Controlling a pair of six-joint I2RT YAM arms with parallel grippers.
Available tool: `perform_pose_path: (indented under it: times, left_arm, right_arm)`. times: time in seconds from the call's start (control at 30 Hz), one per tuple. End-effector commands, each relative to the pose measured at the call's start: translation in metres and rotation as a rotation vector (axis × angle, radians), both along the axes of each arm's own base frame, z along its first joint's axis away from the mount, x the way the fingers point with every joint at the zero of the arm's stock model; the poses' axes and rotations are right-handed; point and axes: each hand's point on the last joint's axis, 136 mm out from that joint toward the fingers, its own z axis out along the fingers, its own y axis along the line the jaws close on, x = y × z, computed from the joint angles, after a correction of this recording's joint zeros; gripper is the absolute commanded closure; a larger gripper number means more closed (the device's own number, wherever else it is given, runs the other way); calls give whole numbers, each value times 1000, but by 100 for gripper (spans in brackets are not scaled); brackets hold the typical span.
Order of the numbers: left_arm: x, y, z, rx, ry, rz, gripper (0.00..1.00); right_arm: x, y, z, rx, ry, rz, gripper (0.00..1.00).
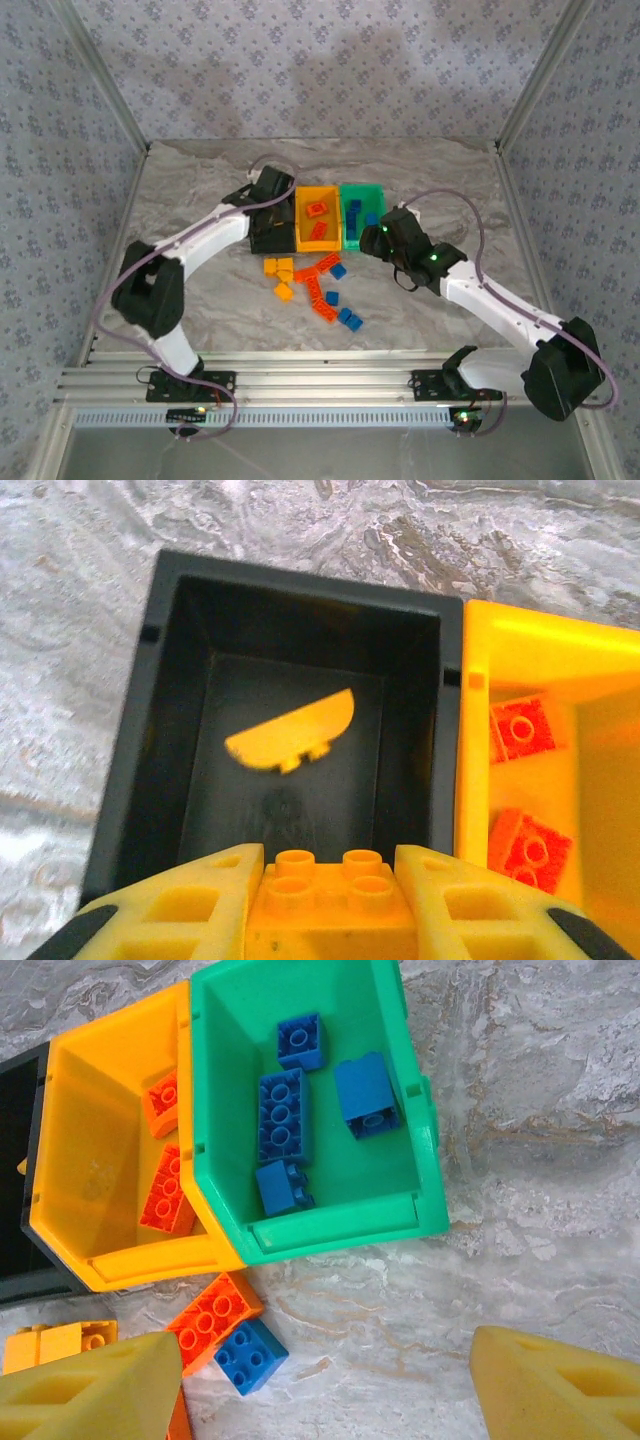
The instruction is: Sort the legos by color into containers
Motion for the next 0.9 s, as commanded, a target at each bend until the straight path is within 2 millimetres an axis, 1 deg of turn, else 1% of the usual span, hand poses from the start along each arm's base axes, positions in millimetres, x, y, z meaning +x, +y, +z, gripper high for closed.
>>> perform_pose_path:
  times: [0.0,0.03,0.1,0.17,0.23,0.27,0.33,0.37,0.4,0.47,0.53,0.6,0.7,0.8,0.87]
  left_arm:
    - [17,1,2,57,1,-6,62]
    - [21,-1,3,56,0,-8,57]
    - [23,-6,5,40,5,-17,44]
    - [21,-9,8,21,12,-21,36]
    - [14,-8,12,1,28,-15,27]
    - [8,-9,15,-18,34,-24,25]
    - [-9,-13,22,-44,33,-47,23]
    - [-24,-16,21,-48,43,-67,22]
    - [-38,-19,25,-57,39,-90,21]
    - [-69,-25,12,-45,75,-137,18]
    - [-102,-31,-6,-45,129,-185,16]
    - [-131,-33,-25,-50,179,-213,15]
    - [-161,-34,-46,-93,224,-232,14]
    - [-179,-43,-58,-153,239,-284,12]
    - [-189,-44,-68,-131,265,-302,11]
  right_arm:
    - [-9,-2,-8,19,14,8,22]
    - [-11,-3,-9,18,15,8,22]
    - [-13,-4,-13,18,24,9,22]
    - [-14,-5,-12,20,28,11,21]
    - [-15,-5,-8,25,20,13,21]
    - [-15,-5,-5,29,11,15,21]
    - [-17,-7,-1,39,-1,15,20]
    - [-17,-7,0,45,-7,16,20]
    - [-19,-7,0,50,-9,19,20]
    - [-21,-9,1,57,-15,20,20]
    - [-24,-11,-1,59,-16,19,20]
    - [-26,-14,-2,62,-17,18,19]
    - [-26,-16,-6,67,-10,14,19]
    - [-25,-19,-9,72,-6,5,19]
    - [-24,-21,-10,75,-8,-1,19]
